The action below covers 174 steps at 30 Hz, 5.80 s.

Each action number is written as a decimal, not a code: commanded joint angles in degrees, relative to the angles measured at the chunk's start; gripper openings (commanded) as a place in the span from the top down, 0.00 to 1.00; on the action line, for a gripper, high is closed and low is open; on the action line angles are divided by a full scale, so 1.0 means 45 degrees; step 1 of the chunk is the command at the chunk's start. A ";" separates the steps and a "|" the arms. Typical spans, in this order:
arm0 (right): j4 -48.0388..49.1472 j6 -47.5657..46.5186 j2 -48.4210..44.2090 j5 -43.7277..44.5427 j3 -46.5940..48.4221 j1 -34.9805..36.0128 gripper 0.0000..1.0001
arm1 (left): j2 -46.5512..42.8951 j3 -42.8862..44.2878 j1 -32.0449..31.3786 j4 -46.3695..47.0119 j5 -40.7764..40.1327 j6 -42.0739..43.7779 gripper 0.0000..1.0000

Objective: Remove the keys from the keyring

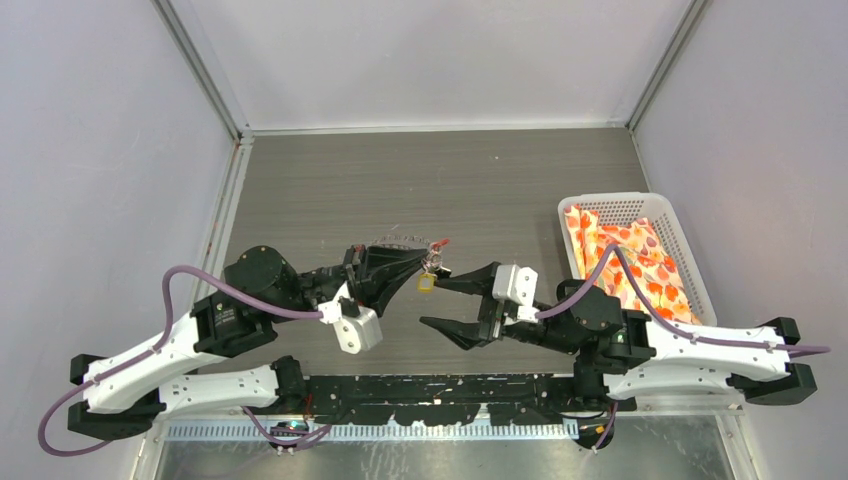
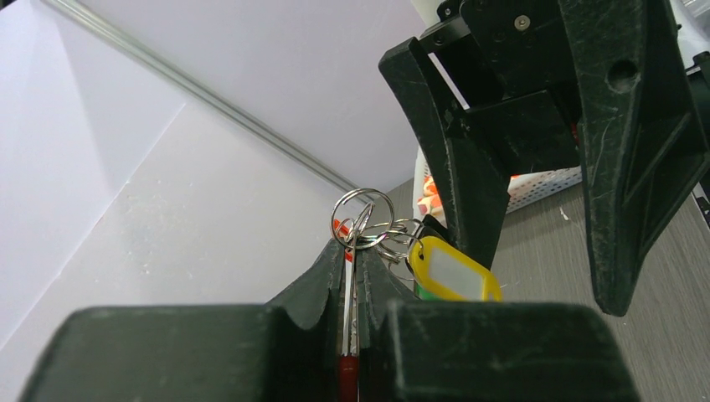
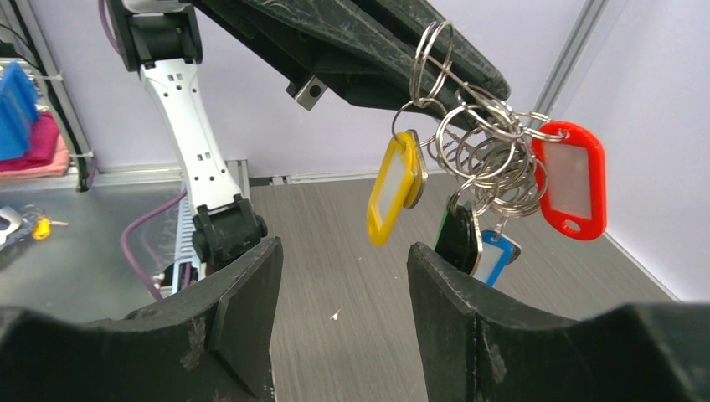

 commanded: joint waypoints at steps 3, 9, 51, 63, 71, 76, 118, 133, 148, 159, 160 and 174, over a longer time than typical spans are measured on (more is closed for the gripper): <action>0.1261 -0.0609 0.0171 0.0704 0.0082 0.0070 0.39 | -0.0106 0.0479 -0.0078 0.1174 0.0296 -0.0091 1.00; 0.1804 -0.0725 0.0167 0.0853 0.0019 0.0080 0.38 | -0.0060 0.0425 -0.0112 0.1164 0.0336 -0.0145 1.00; 0.0443 0.2670 0.0545 0.1538 0.1542 0.0069 0.95 | -0.0295 -0.1049 -0.0417 0.2371 -0.1471 0.0605 1.00; -0.5041 0.3523 0.1202 0.1738 0.4803 0.0070 0.99 | -0.0803 -0.1704 -0.0665 0.3115 -0.1774 0.1134 1.00; -0.9686 0.3689 0.3357 0.1323 0.8600 0.0071 0.99 | -0.0937 -0.1485 -0.0940 0.2472 -0.1837 0.1456 1.00; -1.1140 0.3870 0.4065 0.1159 0.9876 0.0052 0.99 | -0.1017 -0.1360 -0.1155 0.1884 -0.1826 0.1707 1.00; -1.7026 0.3432 0.7702 0.0751 1.5557 -0.1256 0.99 | -0.1295 -0.1626 -0.2927 -0.0339 -0.2824 0.3452 1.00; -1.6428 0.3721 0.6920 0.0583 1.4979 -0.1281 0.99 | -0.1958 -0.2845 -0.2927 0.2418 -0.4450 0.1212 1.00; -1.5504 0.3766 0.6707 -0.1207 1.4121 -0.1259 0.99 | -0.1955 -0.4144 -0.2928 0.6728 -0.7032 -0.2929 1.00; -1.4766 0.3801 0.7053 -0.1270 1.3154 -0.1246 0.99 | -0.1376 -0.4149 -0.2928 0.7440 -0.8518 -0.5352 1.00; -1.4806 0.3795 0.7117 -0.1045 1.3145 -0.1243 0.99 | -0.1350 -0.4138 -0.2927 0.7488 -0.8659 -0.5604 1.00; -1.5922 0.3197 0.7584 0.2376 1.4880 -0.1252 0.99 | -0.1861 -0.5899 -0.2929 0.8395 -0.7949 -0.5806 0.99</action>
